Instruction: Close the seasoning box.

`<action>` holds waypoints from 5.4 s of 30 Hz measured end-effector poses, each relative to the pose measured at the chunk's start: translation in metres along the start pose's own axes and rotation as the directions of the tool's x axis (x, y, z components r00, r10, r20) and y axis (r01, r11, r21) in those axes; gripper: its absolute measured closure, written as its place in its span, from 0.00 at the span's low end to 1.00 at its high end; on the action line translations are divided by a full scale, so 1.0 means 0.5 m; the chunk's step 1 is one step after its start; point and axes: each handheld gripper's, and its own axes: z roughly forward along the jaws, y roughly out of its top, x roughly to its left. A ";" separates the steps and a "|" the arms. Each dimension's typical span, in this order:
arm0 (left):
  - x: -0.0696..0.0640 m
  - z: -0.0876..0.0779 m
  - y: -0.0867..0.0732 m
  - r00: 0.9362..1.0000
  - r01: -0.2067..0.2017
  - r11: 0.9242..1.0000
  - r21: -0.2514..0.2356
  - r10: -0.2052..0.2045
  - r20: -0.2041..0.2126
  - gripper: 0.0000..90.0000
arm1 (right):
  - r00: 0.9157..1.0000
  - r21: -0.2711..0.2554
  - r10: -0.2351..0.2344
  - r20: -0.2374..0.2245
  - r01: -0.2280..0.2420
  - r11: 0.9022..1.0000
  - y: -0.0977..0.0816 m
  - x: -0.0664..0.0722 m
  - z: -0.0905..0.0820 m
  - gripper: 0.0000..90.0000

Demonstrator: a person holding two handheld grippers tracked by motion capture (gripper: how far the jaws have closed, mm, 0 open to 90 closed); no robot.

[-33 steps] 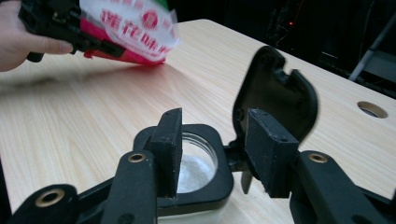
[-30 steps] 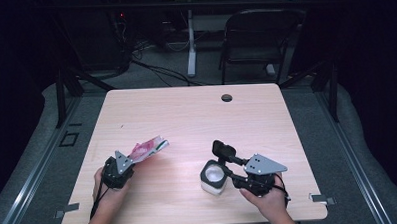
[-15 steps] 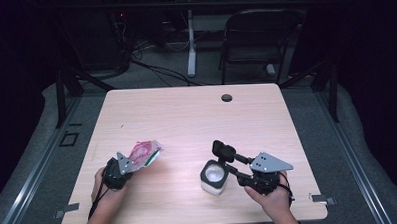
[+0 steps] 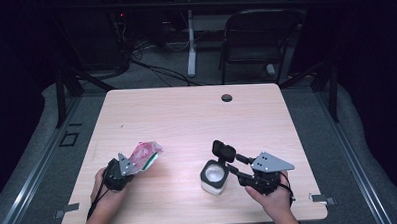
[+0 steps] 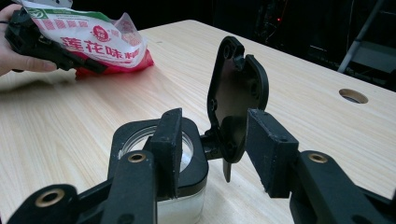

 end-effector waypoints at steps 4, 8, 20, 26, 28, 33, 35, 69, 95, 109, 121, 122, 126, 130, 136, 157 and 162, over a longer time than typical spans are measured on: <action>-0.001 -0.002 0.000 1.000 0.003 1.000 0.001 -0.003 0.007 0.72 | 1.000 0.000 0.005 0.002 -0.005 1.000 -0.001 -0.001 0.000 0.63; -0.004 -0.009 0.005 1.000 -0.006 1.000 0.004 0.006 0.029 0.69 | 1.000 0.002 0.007 0.000 -0.007 1.000 -0.001 0.000 0.000 0.62; -0.024 -0.025 0.009 0.994 -0.050 0.999 -0.004 0.050 0.098 0.45 | 1.000 -0.006 0.015 0.005 -0.015 1.000 -0.001 -0.002 -0.004 0.61; -0.037 -0.039 0.011 0.990 -0.058 0.998 -0.022 0.061 0.128 0.43 | 1.000 -0.009 0.015 0.008 -0.015 1.000 -0.001 -0.001 -0.005 0.61; -0.040 -0.044 0.010 0.989 -0.059 0.998 -0.020 0.061 0.131 0.42 | 1.000 -0.009 0.016 0.008 -0.016 1.000 -0.001 0.000 -0.005 0.60; -0.043 -0.059 0.004 0.987 -0.057 0.998 -0.027 0.060 0.151 0.42 | 1.000 -0.009 0.015 0.012 -0.015 1.000 -0.001 -0.002 -0.007 0.60; -0.045 -0.065 0.002 0.986 -0.053 0.998 -0.033 0.057 0.157 0.42 | 1.000 -0.012 0.021 0.016 -0.021 1.000 -0.002 -0.003 -0.008 0.60; -0.059 -0.123 0.006 0.979 -0.001 0.994 -0.107 0.023 0.203 0.43 | 0.995 -0.011 0.060 0.084 -0.059 0.998 -0.009 -0.028 -0.014 0.53; -0.056 -0.131 -0.004 0.984 0.034 0.994 -0.106 -0.015 0.178 0.44 | 0.998 0.012 0.059 0.035 -0.059 0.998 0.022 -0.042 0.055 0.54; -0.048 -0.136 -0.004 0.981 0.056 0.990 -0.128 -0.031 0.189 0.44 | 0.999 0.053 0.031 0.025 -0.033 0.998 0.043 -0.041 0.065 0.59; -0.047 -0.135 -0.004 0.980 0.056 0.990 -0.125 -0.031 0.194 0.44 | 1.000 0.106 -0.003 0.004 0.003 0.994 0.046 -0.039 0.092 0.74; -0.047 -0.135 -0.004 0.980 0.060 0.990 -0.124 -0.035 0.194 0.44 | 1.000 0.110 -0.010 0.002 0.010 0.994 0.046 -0.038 0.093 0.75; -0.048 -0.135 -0.003 0.981 0.057 0.991 -0.124 -0.033 0.191 0.44 | 0.999 0.120 -0.032 -0.011 0.034 0.992 0.048 -0.037 0.095 0.81; -0.050 -0.134 -0.003 0.981 0.060 0.991 -0.123 -0.036 0.191 0.44 | 0.999 0.124 -0.042 -0.011 0.043 0.991 0.049 -0.038 0.095 0.86; -0.049 -0.135 -0.003 0.982 0.057 0.991 -0.124 -0.033 0.188 0.44 | 0.998 0.121 -0.061 -0.035 0.064 0.991 0.050 -0.034 0.093 0.90; -0.049 -0.137 -0.003 0.983 0.058 0.990 -0.130 -0.034 0.179 0.44 | 0.988 0.103 -0.149 -0.031 0.152 0.983 0.055 0.013 0.079 0.87; -0.048 -0.137 -0.003 0.983 0.056 0.990 -0.130 -0.033 0.178 0.45 | 0.985 0.102 -0.167 -0.036 0.170 0.980 0.055 0.022 0.076 0.86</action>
